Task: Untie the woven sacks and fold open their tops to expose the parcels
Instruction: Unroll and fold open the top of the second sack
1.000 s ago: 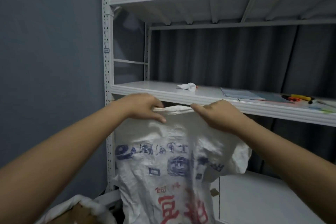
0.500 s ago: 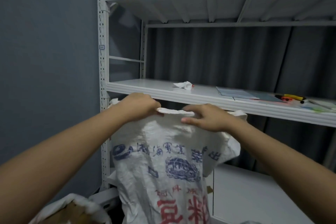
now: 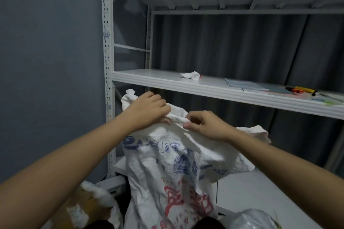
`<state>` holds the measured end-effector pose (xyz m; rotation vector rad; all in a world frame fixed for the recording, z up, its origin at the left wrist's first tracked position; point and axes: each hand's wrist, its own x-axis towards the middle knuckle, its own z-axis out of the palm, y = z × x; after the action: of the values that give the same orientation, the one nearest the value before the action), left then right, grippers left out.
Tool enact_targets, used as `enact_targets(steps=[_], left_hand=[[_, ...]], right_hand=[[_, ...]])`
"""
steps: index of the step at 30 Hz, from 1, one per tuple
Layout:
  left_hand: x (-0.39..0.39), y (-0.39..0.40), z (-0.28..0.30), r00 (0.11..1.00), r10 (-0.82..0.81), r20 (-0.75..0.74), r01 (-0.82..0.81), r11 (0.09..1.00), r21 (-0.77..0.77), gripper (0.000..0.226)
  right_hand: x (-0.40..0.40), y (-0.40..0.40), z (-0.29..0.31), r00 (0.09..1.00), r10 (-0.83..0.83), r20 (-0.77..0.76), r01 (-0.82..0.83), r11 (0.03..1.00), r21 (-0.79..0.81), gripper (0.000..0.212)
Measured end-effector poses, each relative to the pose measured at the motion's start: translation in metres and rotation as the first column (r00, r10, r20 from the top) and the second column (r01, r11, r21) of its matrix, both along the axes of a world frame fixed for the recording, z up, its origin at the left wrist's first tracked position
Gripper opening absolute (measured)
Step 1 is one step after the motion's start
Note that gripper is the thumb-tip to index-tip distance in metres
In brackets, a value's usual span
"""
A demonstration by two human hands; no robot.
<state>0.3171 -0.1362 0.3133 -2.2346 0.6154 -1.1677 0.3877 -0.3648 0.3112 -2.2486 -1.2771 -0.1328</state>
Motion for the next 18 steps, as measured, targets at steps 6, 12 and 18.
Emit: enact_targets(steps=[6, 12, 18], left_hand=[[-0.036, -0.016, -0.071, 0.984, 0.165, -0.067, -0.127, 0.384, -0.915, 0.069], [-0.026, -0.048, -0.076, 0.918, -0.340, -0.205, -0.321, -0.332, -0.887, 0.074], [-0.027, -0.055, -0.094, 0.891, -0.284, -0.354, -0.407, -0.158, -0.900, 0.043]], right_hand=[[-0.018, 0.009, -0.089, 0.964, -0.265, 0.009, 0.239, 0.881, 0.408, 0.009], [-0.069, 0.042, -0.124, 0.916, -0.390, -0.099, 0.372, 0.728, 0.576, 0.014], [-0.085, 0.033, -0.119, 0.919, 0.064, -0.390, -0.002, 0.988, 0.157, 0.034]])
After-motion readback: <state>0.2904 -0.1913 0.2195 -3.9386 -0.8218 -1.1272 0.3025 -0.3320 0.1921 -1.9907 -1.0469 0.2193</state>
